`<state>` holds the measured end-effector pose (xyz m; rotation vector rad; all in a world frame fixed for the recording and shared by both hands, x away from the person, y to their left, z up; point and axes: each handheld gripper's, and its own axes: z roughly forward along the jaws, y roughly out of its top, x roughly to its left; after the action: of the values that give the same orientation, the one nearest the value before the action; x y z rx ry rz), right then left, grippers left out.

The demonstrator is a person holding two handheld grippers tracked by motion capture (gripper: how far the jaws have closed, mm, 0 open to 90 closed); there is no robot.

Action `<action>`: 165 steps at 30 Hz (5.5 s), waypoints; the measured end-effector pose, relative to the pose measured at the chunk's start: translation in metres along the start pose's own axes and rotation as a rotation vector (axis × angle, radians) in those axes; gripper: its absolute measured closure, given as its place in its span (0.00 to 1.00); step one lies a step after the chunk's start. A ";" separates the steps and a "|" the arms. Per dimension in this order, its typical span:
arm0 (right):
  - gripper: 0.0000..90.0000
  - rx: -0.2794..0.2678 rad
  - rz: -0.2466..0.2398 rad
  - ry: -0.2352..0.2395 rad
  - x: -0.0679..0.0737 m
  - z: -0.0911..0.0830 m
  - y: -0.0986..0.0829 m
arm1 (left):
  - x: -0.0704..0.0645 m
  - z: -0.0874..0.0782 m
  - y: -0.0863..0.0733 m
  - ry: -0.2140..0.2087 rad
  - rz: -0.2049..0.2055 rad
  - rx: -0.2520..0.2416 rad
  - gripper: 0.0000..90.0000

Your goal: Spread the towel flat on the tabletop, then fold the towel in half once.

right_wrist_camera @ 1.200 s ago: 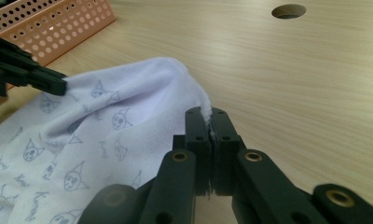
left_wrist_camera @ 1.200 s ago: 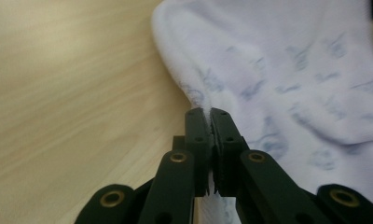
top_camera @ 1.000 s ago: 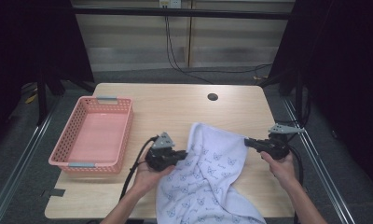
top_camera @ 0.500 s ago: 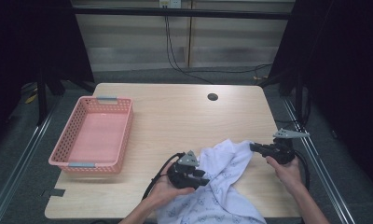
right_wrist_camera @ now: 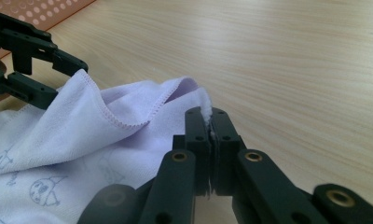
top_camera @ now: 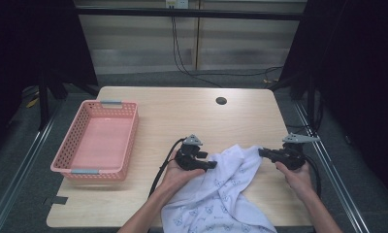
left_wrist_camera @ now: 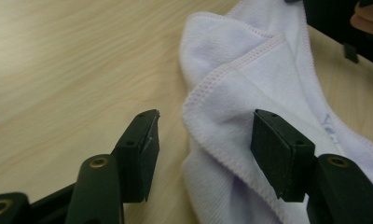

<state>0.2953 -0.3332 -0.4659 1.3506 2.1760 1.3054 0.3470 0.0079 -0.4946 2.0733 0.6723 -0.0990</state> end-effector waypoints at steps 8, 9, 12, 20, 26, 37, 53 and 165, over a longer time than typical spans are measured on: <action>0.98 -0.016 0.001 0.003 0.001 -0.006 0.000 | -0.007 -0.014 0.007 -0.008 0.051 -0.047 0.95; 0.98 -0.022 0.005 0.001 0.000 -0.008 0.001 | -0.006 -0.020 0.008 -0.009 0.063 -0.054 0.95; 0.98 -0.042 0.014 -0.003 -0.001 -0.014 0.002 | -0.004 -0.048 0.013 0.018 0.063 -0.110 0.96; 0.98 -0.153 0.018 -0.042 -0.009 -0.048 0.022 | 0.014 -0.129 0.023 0.147 0.056 -0.242 0.96; 0.98 -0.214 -0.005 -0.053 -0.012 -0.068 0.049 | 0.025 -0.171 0.037 0.201 0.060 -0.316 0.96; 0.98 -0.247 -0.065 -0.065 -0.018 -0.061 0.118 | 0.050 -0.190 0.087 0.278 0.070 -0.348 0.96; 0.65 -0.158 0.128 -0.162 -0.076 0.018 0.121 | 0.108 -0.145 0.078 0.345 -0.078 -0.239 0.62; 0.82 0.148 -0.084 -0.109 -0.031 0.072 0.007 | 0.090 -0.078 -0.032 0.312 -0.137 -0.004 0.46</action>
<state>0.3605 -0.3180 -0.5069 1.3335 2.2654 1.0345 0.3933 0.1221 -0.5032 2.0573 1.0028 0.1514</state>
